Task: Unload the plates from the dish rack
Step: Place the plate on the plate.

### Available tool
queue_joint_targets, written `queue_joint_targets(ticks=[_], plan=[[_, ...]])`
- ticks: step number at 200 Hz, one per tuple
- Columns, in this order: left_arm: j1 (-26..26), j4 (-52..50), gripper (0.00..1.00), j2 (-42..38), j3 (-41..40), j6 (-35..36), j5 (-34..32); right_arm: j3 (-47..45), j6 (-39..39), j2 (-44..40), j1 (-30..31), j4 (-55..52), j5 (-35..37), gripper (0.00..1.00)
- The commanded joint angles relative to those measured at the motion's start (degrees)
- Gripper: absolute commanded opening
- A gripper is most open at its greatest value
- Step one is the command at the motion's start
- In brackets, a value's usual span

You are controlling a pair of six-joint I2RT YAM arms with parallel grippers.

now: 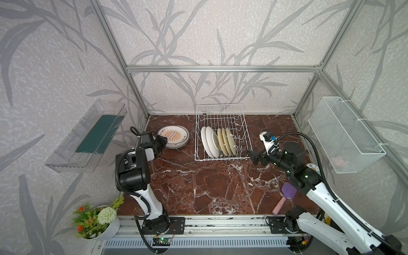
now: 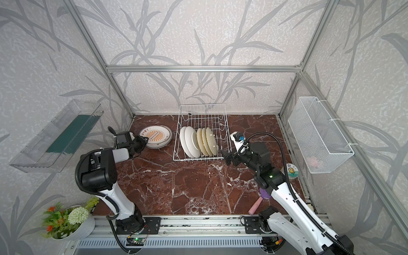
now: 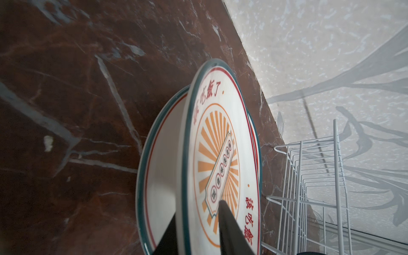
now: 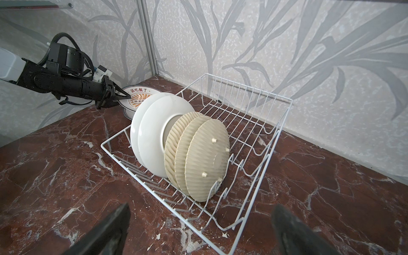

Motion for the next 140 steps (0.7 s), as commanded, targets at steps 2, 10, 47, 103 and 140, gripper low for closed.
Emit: queue_joint_targets(ticks=[2, 10, 47, 103, 140], plan=[[0.2, 0.1, 0.34, 0.7, 2.2, -0.1, 1.1, 0.4, -0.8, -1.0, 0.2, -0.1, 0.4, 0.99], [0.2, -0.9, 0.35, 0.9, 2.5, 0.2, 1.1, 0.4, -0.7, -1.0, 0.2, -0.1, 0.3, 0.99], [0.2, -5.6, 0.47, 1.0, 4.0, 1.6, 0.5, 0.3, -0.7, -1.1, 0.3, 0.0, 0.3, 0.99], [0.2, -14.5, 0.66, 0.2, 7.1, 5.3, 0.7, 0.5, -0.7, -0.9, 0.2, 0.0, 0.1, 0.99], [0.1, -17.9, 0.74, -0.8, 8.7, 6.4, 0.7, 0.2, -0.7, -1.2, 0.2, 0.0, 0.1, 0.99]])
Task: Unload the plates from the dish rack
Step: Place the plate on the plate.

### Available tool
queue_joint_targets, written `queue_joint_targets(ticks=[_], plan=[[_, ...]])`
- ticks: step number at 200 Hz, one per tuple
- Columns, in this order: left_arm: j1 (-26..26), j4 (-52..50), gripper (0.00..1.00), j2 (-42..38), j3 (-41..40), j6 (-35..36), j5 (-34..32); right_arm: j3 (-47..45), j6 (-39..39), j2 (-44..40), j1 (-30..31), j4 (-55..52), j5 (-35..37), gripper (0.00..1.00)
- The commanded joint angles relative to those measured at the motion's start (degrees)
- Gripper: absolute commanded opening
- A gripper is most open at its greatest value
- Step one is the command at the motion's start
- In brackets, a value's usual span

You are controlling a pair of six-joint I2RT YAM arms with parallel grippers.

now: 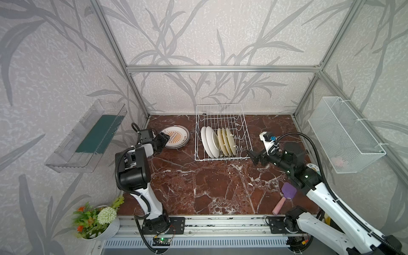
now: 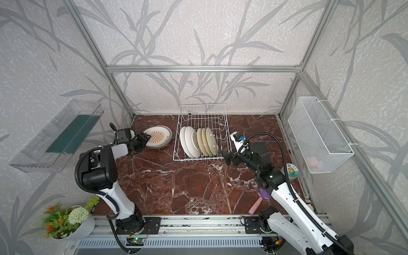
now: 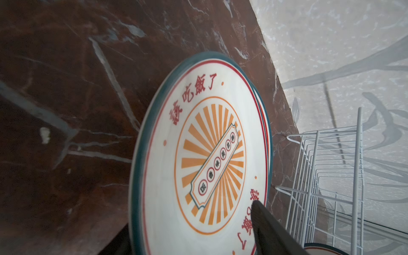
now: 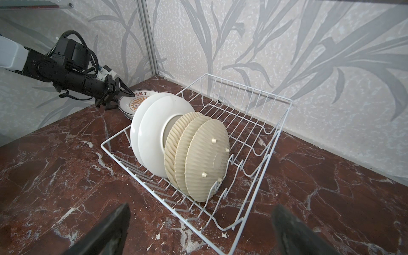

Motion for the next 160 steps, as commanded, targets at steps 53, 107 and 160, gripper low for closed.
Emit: queue_joint_targets(ticks=[53, 107, 160], plan=[[0.1, -12.9, 0.91, -3.5, 6.0, 5.2, -1.2, 0.2, -0.8, -0.7, 0.3, 0.7, -0.3, 0.99], [-0.1, -22.2, 0.99, -4.8, 9.6, 8.6, -5.2, 0.0, -1.1, -0.7, 0.3, 0.7, -0.2, 0.99], [-0.3, -27.7, 0.99, -5.0, 11.9, 11.2, -7.1, 0.1, -1.0, -1.0, 0.2, 0.8, -0.5, 0.99]])
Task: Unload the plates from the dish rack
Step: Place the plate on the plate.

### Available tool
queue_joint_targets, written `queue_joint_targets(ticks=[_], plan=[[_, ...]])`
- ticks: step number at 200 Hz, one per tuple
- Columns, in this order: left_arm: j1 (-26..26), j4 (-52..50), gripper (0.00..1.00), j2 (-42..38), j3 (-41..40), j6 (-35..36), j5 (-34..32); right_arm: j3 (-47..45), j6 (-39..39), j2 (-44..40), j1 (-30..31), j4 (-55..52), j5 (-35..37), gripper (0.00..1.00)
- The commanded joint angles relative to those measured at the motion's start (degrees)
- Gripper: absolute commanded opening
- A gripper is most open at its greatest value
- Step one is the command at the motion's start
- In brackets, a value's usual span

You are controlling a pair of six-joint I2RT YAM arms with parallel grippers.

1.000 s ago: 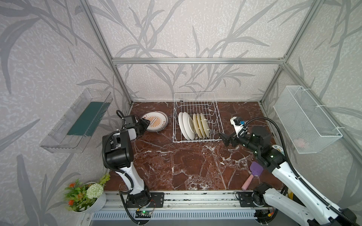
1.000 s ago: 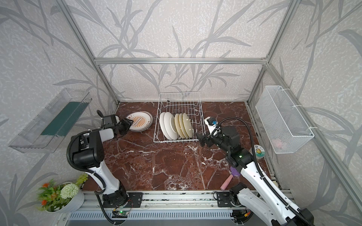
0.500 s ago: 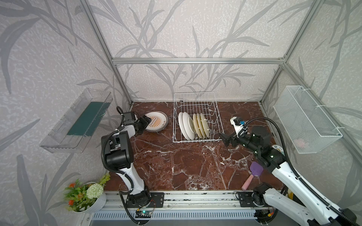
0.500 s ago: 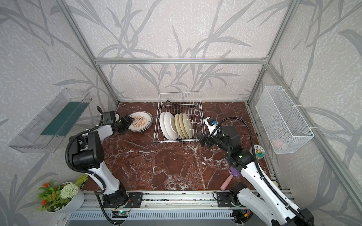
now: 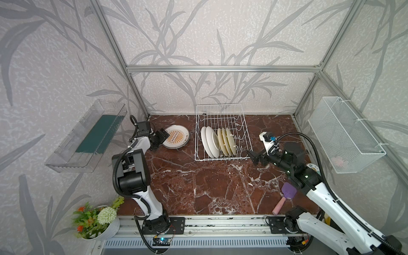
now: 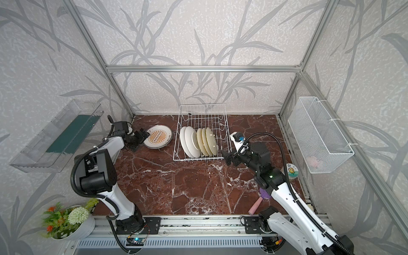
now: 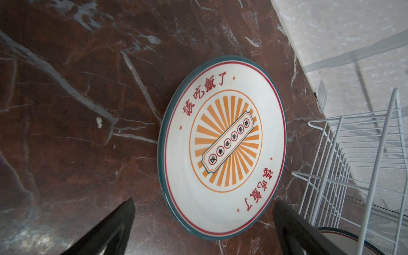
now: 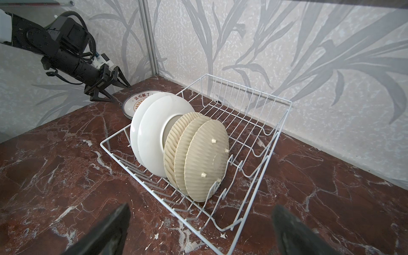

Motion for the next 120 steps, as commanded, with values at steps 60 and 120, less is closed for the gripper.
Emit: queue_joint_targets(ticks=[60, 120], plan=[[-0.6, -9.3, 0.99, -5.4, 2.4, 4.5, -5.9, 0.1, 0.1, -0.4, 0.2, 1.3, -0.8, 0.99], [-8.3, -7.3, 0.99, -16.3, 2.1, 12.0, 1.5, 0.5, 1.4, 0.2, 0.3, 0.8, -3.2, 0.99]])
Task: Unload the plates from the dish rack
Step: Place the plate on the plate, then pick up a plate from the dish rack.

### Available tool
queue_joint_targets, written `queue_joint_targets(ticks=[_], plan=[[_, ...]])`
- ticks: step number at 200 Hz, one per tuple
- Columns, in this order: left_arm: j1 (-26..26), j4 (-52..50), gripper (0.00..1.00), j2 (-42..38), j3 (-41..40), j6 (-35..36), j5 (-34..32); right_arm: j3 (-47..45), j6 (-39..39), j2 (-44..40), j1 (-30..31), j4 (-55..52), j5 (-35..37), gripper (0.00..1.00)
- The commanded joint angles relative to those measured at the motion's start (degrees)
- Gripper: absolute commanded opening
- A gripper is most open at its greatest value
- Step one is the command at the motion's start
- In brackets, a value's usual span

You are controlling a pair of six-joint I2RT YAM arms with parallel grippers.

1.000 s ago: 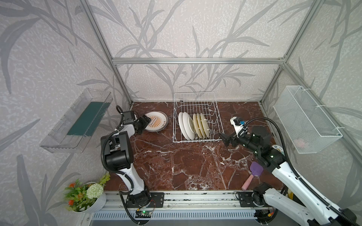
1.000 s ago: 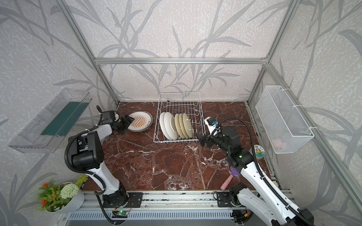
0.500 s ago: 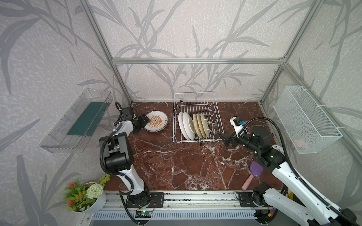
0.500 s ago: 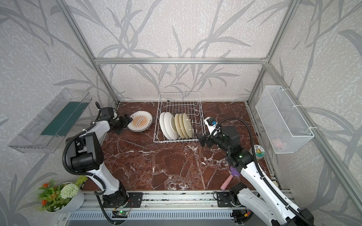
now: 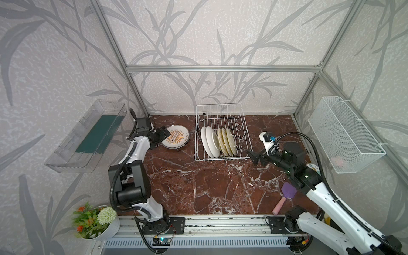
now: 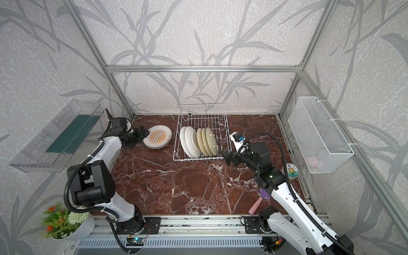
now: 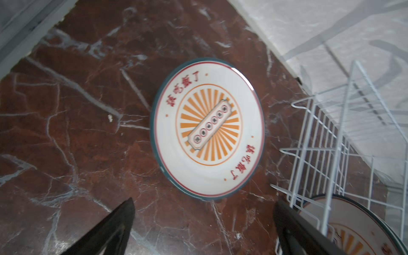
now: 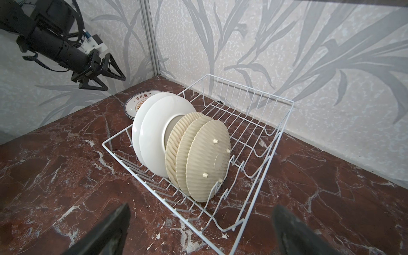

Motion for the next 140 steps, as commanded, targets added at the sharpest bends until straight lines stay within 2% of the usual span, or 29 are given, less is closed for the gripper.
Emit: queue_joint_targets(ticks=[1, 38, 61, 81, 102, 120, 140], plan=[[-4.0, -0.5, 0.99, -4.8, 1.7, 5.0, 4.3, 0.5, 0.9, 0.2, 0.3, 0.8, -2.4, 0.99], [-8.3, 0.4, 0.95, -9.5, 2.7, 6.3, 11.5, 1.0, 1.0, 0.8, 0.3, 0.1, -5.8, 0.99], [-10.4, -2.9, 0.90, -10.6, 5.1, 8.5, 15.3, 0.8, 1.1, 0.8, 0.3, -0.1, -7.3, 0.99], [-13.5, -7.4, 0.82, -11.1, 6.5, 11.6, 15.1, 0.6, 1.7, 0.9, 0.3, -0.1, -7.5, 0.99], [-17.4, -11.4, 0.70, -11.6, 6.5, 14.6, 11.0, 0.7, 1.8, 0.7, 0.4, -0.3, -7.5, 0.99], [-19.5, -12.0, 0.60, -11.8, 5.4, 14.7, 10.6, 0.5, 2.0, 0.5, 0.4, 0.0, -7.2, 0.99], [-20.7, -10.5, 0.57, -12.1, 3.7, 13.7, 10.8, 0.5, 2.5, 0.6, 0.5, 0.1, -7.2, 0.99]])
